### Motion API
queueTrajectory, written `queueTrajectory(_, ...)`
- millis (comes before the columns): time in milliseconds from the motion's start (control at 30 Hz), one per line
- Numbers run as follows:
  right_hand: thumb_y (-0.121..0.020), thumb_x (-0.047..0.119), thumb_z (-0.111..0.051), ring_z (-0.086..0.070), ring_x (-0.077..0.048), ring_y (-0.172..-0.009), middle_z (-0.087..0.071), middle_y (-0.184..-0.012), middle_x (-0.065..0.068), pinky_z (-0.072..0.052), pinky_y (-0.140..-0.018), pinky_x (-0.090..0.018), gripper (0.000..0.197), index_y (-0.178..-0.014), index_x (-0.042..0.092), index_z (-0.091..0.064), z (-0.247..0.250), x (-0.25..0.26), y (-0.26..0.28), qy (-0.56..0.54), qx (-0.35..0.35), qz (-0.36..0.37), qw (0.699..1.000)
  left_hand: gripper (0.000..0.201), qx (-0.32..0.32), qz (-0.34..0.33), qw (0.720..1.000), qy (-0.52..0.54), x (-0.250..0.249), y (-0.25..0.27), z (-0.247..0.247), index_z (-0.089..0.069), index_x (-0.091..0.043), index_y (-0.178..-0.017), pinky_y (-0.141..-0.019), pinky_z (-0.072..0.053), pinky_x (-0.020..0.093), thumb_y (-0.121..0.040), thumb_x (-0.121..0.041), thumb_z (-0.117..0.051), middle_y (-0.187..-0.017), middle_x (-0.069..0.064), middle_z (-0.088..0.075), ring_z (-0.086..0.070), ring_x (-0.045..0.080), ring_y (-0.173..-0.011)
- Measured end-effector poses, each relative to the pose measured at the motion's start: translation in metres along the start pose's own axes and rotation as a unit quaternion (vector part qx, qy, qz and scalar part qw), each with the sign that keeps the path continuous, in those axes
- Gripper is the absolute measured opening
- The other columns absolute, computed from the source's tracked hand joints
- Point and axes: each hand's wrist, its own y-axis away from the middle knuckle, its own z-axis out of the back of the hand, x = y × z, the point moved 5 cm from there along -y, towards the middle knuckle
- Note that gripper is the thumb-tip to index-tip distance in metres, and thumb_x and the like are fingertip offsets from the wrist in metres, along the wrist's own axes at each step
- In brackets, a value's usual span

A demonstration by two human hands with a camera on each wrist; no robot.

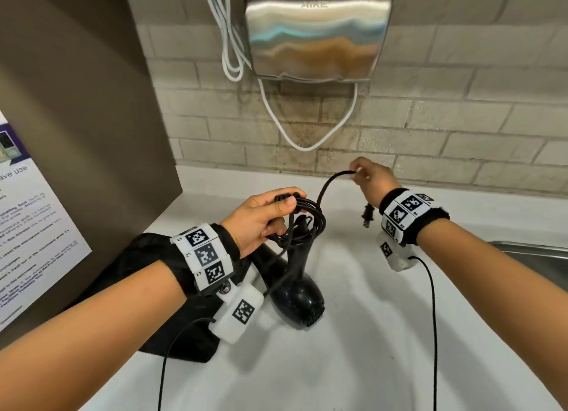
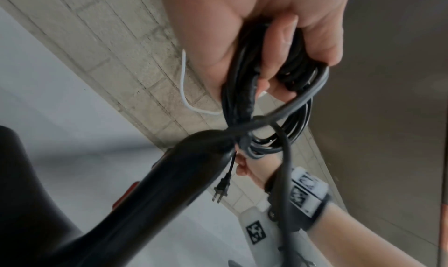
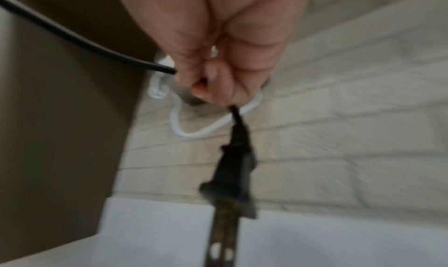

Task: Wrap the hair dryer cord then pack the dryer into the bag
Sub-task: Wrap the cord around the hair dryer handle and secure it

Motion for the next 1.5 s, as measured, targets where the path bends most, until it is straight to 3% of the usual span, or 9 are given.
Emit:
queueTrajectory(233, -0.09, 0.007, -0.049, -0.051, -0.024, -0.057, -0.062, -0.093, -0.02, -0.043, -0.042, -0.02, 0.011, -0.087, 0.012, -0.059, -0.034, -0.066, 0.016, 0.071, 0.097, -0.167, 0.979, 0.021, -0.034, 0.008, 0.999, 0.033, 0.004, 0.0, -0.002, -0.066, -0.02, -0.092, -0.055, -0.032, 0.019, -0.073, -0.026, -0.058, -0.086, -0.003, -0.064, -0.026, 0.002, -0.033)
queueTrajectory(300, -0.09, 0.011, -0.051, -0.055, -0.023, -0.053, -0.058, -0.102, -0.009, -0.049, -0.041, -0.022, 0.02, -0.108, 0.018, -0.056, -0.05, -0.056, 0.033, 0.038, 0.156, -0.174, 0.972, 0.015, -0.037, 0.01, 0.999, 0.032, 0.004, -0.001, -0.004, -0.065, -0.019, -0.093, -0.055, -0.033, 0.019, -0.083, -0.021, -0.055, -0.085, -0.004, -0.065, -0.025, 0.002, -0.033)
queueTrajectory(500, -0.086, -0.004, -0.053, -0.056, -0.013, -0.064, -0.059, -0.1, 0.014, -0.041, -0.045, -0.022, 0.05, -0.121, 0.032, -0.049, -0.064, 0.034, 0.064, -0.106, 0.224, 0.106, 0.963, 0.015, -0.069, 0.011, 0.997, 0.034, 0.001, -0.007, 0.001, -0.063, -0.017, -0.094, -0.048, -0.035, 0.017, -0.093, -0.017, -0.049, -0.085, -0.004, -0.063, -0.025, 0.002, -0.032)
queueTrajectory(700, -0.086, -0.001, -0.056, -0.056, 0.009, -0.07, -0.066, -0.09, -0.006, -0.038, -0.065, 0.001, 0.021, -0.104, 0.001, -0.067, -0.053, 0.048, 0.054, -0.051, 0.149, 0.178, 0.971, 0.015, -0.091, 0.016, 0.995, 0.048, 0.0, -0.007, 0.003, -0.064, -0.017, -0.092, -0.043, -0.036, 0.015, -0.094, -0.018, -0.05, -0.082, -0.006, -0.067, -0.024, 0.004, -0.033)
queueTrajectory(833, -0.09, 0.006, -0.052, -0.054, 0.002, -0.061, -0.064, -0.086, -0.007, -0.04, -0.059, 0.0, 0.02, -0.103, 0.001, -0.066, -0.026, 0.025, 0.024, -0.049, 0.037, 0.076, 0.995, 0.016, -0.1, 0.035, 0.993, 0.055, 0.001, -0.005, 0.008, -0.064, -0.015, -0.089, -0.04, -0.033, 0.015, -0.093, -0.02, -0.05, -0.077, -0.004, -0.069, -0.022, 0.004, -0.032)
queueTrajectory(933, -0.091, 0.012, -0.051, -0.057, -0.022, -0.076, -0.067, -0.095, -0.02, -0.047, -0.078, -0.028, 0.022, -0.101, 0.0, -0.066, -0.011, -0.009, 0.004, 0.014, -0.015, -0.016, 1.0, 0.013, -0.107, 0.039, 0.992, 0.053, 0.0, -0.004, 0.015, -0.064, -0.013, -0.088, -0.039, -0.032, 0.015, -0.092, -0.018, -0.053, -0.077, -0.002, -0.068, -0.022, 0.004, -0.032)
queueTrajectory(1133, -0.091, 0.018, -0.05, -0.059, -0.029, -0.091, -0.065, -0.11, -0.017, -0.049, -0.09, -0.037, 0.029, -0.11, 0.002, -0.063, -0.048, -0.054, 0.012, 0.121, 0.126, -0.18, 0.968, 0.013, -0.135, 0.039, 0.986, 0.089, 0.002, -0.009, 0.016, -0.062, -0.011, -0.087, -0.037, -0.029, 0.014, -0.092, -0.019, -0.053, -0.071, -0.002, -0.071, -0.021, 0.005, -0.031)
queueTrajectory(1333, -0.078, 0.019, -0.065, -0.053, -0.015, -0.116, -0.059, -0.123, -0.003, -0.039, -0.104, -0.028, 0.044, -0.119, 0.029, -0.058, -0.058, 0.017, 0.037, 0.036, 0.128, 0.134, 0.982, 0.014, -0.143, 0.028, 0.987, 0.065, 0.002, -0.017, 0.014, -0.062, -0.01, -0.085, -0.037, -0.031, 0.016, -0.091, -0.021, -0.056, -0.073, -0.004, -0.071, -0.027, 0.008, -0.036)
queueTrajectory(1500, -0.09, 0.002, -0.051, -0.057, 0.008, -0.075, -0.063, -0.082, 0.003, -0.043, -0.077, -0.01, 0.02, -0.099, 0.015, -0.064, -0.054, 0.048, 0.057, -0.108, 0.154, 0.215, 0.958, 0.017, -0.144, 0.03, 0.988, 0.051, 0.002, -0.018, 0.014, -0.063, -0.008, -0.085, -0.039, -0.032, 0.019, -0.09, -0.023, -0.056, -0.071, -0.003, -0.071, -0.031, 0.019, -0.054)
